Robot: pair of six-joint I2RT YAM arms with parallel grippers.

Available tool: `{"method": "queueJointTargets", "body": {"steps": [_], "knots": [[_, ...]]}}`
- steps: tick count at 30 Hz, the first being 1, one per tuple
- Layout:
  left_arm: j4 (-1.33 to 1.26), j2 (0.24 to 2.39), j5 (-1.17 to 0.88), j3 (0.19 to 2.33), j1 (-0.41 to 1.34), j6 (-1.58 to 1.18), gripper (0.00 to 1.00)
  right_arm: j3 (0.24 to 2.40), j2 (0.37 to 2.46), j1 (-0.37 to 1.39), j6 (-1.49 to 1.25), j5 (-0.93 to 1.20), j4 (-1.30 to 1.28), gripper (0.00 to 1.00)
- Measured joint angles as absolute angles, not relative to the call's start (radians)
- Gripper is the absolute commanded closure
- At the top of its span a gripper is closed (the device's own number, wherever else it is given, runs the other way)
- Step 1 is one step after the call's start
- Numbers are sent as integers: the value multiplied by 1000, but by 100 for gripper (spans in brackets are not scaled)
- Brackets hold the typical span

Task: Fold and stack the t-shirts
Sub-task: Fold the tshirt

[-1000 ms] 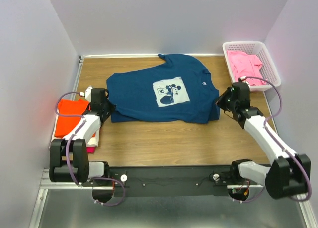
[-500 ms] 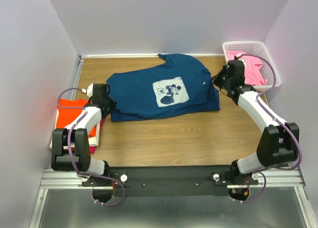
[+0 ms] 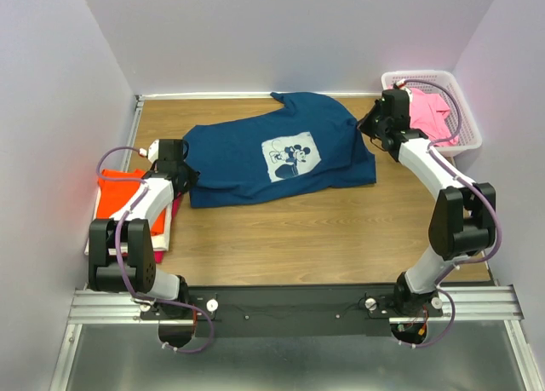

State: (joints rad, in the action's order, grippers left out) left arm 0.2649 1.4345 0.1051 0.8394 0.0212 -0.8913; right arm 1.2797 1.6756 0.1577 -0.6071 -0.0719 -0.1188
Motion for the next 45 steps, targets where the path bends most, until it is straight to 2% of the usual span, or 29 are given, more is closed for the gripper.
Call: {"method": "queueJointTargets", "body": {"steps": [25,45], "knots": [[286,1436,124,845,-26,-879,100,1316,1715,125,-601,-72,-48,100],[278,1528,140,922,-29,-869,100,1431,1810,125,-601,-42,-43,100]]}}
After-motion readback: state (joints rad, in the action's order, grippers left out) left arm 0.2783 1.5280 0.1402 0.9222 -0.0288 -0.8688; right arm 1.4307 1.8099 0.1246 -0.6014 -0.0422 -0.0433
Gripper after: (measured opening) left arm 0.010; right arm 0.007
